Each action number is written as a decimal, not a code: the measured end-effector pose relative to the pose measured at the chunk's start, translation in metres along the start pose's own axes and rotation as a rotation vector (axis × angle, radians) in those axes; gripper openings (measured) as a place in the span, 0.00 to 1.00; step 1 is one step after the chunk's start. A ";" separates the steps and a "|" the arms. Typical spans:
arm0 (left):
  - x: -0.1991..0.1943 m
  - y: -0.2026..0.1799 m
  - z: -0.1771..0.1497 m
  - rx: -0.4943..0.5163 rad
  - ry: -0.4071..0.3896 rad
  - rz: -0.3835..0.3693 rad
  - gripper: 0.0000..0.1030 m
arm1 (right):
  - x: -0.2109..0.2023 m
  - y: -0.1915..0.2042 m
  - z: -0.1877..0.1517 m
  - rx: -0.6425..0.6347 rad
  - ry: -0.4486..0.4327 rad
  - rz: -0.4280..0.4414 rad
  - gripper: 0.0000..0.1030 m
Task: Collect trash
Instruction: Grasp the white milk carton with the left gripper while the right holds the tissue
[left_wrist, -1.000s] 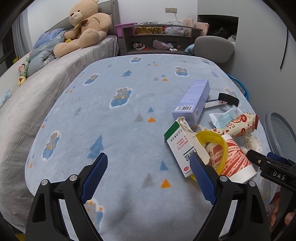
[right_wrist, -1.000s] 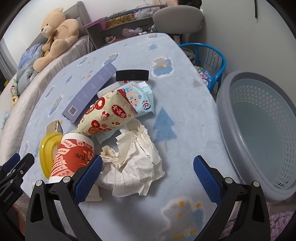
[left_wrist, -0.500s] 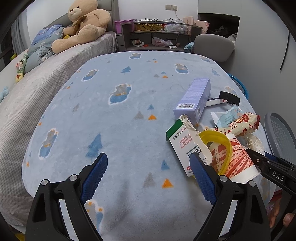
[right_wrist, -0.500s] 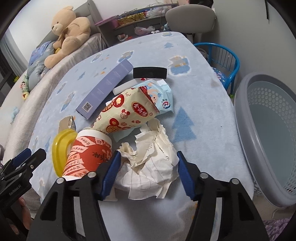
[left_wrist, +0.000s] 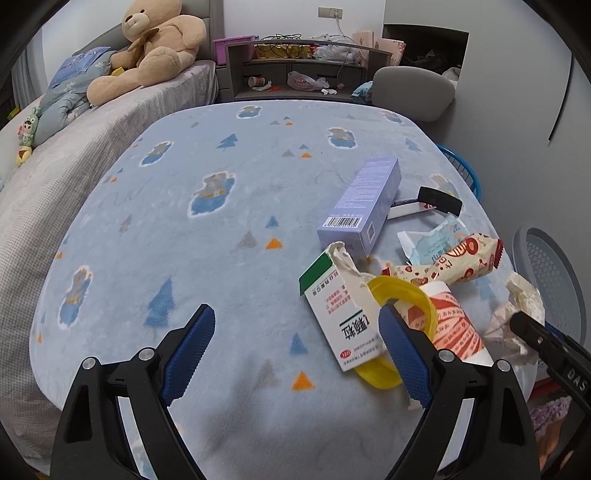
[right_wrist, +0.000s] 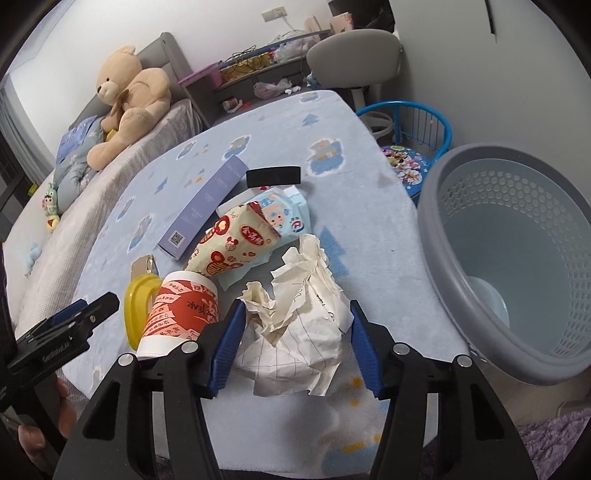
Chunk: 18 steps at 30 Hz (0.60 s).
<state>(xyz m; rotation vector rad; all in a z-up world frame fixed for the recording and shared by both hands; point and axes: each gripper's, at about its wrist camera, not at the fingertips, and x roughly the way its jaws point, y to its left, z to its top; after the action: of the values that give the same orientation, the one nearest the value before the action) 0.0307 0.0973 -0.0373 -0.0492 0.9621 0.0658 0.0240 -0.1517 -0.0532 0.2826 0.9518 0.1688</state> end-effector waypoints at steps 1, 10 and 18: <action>0.004 -0.001 0.002 -0.002 0.008 -0.003 0.84 | 0.000 -0.002 -0.001 0.003 -0.001 -0.003 0.53; 0.023 0.006 0.002 -0.021 0.058 0.030 0.84 | 0.000 -0.007 -0.001 0.021 -0.005 0.005 0.53; 0.029 0.031 -0.005 -0.065 0.092 0.067 0.84 | 0.000 -0.007 -0.002 0.020 -0.006 0.007 0.53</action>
<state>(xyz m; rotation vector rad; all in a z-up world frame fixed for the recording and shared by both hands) 0.0407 0.1285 -0.0640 -0.0804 1.0535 0.1573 0.0224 -0.1579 -0.0559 0.3049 0.9471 0.1647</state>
